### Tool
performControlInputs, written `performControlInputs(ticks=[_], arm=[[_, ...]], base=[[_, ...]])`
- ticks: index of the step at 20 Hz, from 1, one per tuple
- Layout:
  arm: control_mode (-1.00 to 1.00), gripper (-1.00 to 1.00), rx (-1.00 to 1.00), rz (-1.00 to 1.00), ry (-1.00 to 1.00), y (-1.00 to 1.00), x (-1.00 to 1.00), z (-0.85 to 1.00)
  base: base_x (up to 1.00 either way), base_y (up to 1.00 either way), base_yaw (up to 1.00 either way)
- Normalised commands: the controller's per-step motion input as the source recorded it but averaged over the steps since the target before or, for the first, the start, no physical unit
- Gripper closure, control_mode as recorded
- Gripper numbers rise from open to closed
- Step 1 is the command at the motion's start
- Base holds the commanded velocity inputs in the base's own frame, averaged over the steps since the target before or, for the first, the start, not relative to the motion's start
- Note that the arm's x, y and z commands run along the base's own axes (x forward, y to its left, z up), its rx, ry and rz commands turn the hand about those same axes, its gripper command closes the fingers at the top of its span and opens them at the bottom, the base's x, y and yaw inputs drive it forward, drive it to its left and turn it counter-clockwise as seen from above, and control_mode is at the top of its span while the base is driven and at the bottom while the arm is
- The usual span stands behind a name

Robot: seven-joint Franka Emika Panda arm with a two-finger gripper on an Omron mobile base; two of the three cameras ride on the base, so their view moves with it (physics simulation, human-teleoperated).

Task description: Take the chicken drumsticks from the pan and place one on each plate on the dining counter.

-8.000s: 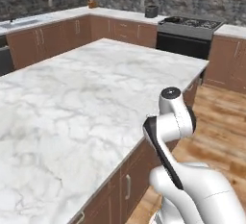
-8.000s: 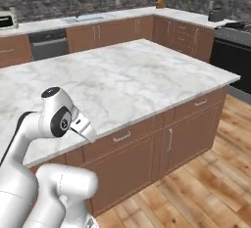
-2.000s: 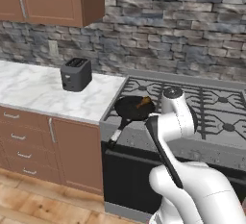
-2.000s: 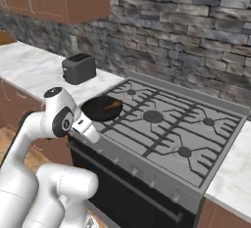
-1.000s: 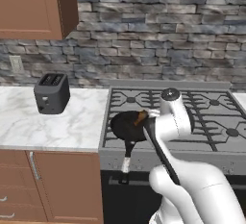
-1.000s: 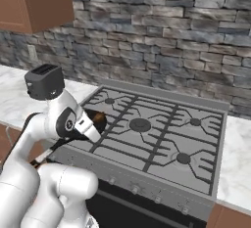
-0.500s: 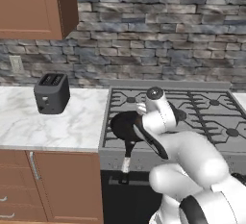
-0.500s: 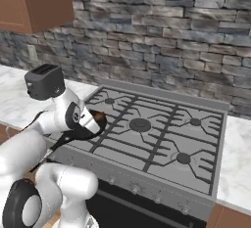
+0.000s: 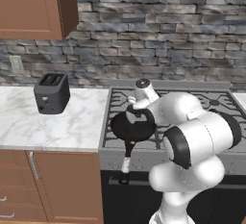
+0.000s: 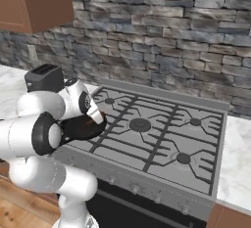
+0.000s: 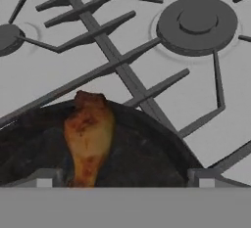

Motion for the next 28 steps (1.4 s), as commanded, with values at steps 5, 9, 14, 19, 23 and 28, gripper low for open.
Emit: performControlInputs(ticks=[5, 9, 14, 19, 23, 28], arm=[[-1.0, -1.0, 0.02, 0.0, 0.04, 0.03, 0.63, -0.54], [-1.0, -1.0, 0.0, 0.0, 0.0, 0.11, 0.27, -0.54], [-1.0, 1.0, 0.0, 0.0, -0.01, 0.0, -0.08, -0.59], [-1.0, 1.0, 0.0, -0.01, 0.01, 0.0, -0.05, -0.6], [-1.0, 1.0, -0.02, -0.05, 0.06, 0.28, 0.0, -0.51], [-1.0, 1.0, 0.0, -0.04, 0.0, 0.34, -0.06, 0.04]], base=[[0.0, 0.0, 0.0], [0.0, 0.0, 0.0], [0.0, 0.0, 0.0], [0.0, 0.0, 0.0], [0.0, 0.0, 0.0], [0.0, 0.0, 0.0]])
